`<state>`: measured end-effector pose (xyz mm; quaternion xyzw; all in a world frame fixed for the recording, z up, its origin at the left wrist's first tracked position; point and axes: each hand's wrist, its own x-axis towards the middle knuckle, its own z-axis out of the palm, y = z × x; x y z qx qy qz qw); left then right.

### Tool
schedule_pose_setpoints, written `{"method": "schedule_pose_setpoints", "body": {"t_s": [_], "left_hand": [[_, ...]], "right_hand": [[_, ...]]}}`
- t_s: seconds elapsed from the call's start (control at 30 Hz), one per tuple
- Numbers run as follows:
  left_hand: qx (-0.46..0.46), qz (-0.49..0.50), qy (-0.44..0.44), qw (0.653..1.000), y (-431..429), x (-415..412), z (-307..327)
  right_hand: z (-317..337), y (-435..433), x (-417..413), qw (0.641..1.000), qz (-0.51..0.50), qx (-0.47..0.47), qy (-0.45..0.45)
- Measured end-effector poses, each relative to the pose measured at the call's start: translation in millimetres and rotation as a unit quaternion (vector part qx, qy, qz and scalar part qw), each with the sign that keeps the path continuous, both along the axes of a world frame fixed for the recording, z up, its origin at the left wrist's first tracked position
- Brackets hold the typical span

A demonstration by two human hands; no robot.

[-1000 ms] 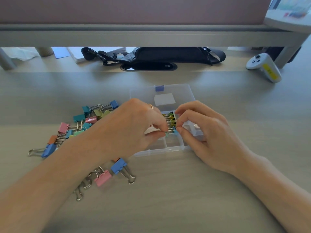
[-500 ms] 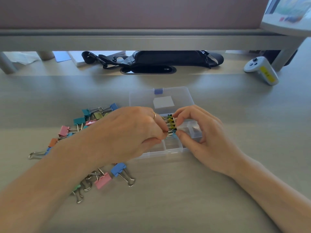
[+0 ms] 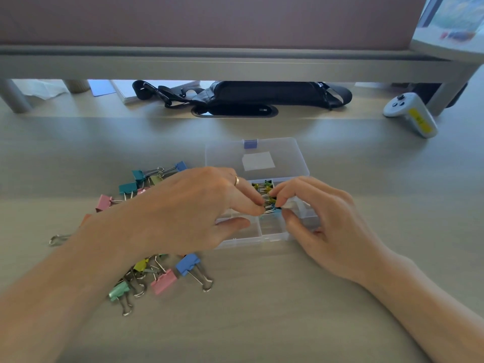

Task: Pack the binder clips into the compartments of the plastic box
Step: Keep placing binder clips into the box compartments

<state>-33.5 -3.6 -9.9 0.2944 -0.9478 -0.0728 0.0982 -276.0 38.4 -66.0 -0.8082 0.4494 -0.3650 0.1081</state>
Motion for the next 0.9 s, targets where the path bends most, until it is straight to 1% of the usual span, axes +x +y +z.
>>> {"method": "schedule_pose_setpoints", "body": {"t_s": [0.17, 0.3, 0.4, 0.57, 0.7, 0.9], "left_hand": [[-0.064, -0.021, -0.031, 0.997, 1.1, -0.1, -2.5], [-0.084, -0.035, -0.015, 0.996, 2.0, 2.4, -5.7], [-0.076, -0.025, 0.001, 0.997, 1.7, 5.1, -9.9], [-0.085, -0.026, 0.004, 0.996, -0.5, 6.4, -12.0], [-0.089, -0.033, 0.004, 0.995, -1.7, 7.3, -12.8], [-0.089, -0.030, 0.013, 0.995, 0.7, 3.8, -9.6]], "right_hand": [[-2.6, 2.5, -5.5, 0.998, 0.015, -0.064, 0.010], [-0.1, 7.4, -13.3, 0.993, 0.013, -0.105, 0.053], [3.4, 13.2, -14.0, 0.994, 0.026, -0.096, 0.054], [4.2, 12.4, -10.8, 0.986, 0.027, -0.116, 0.114], [1.6, 13.5, -9.1, 0.990, 0.026, -0.102, 0.090], [1.4, 11.0, -8.2, 0.989, 0.007, -0.099, 0.110]]}}
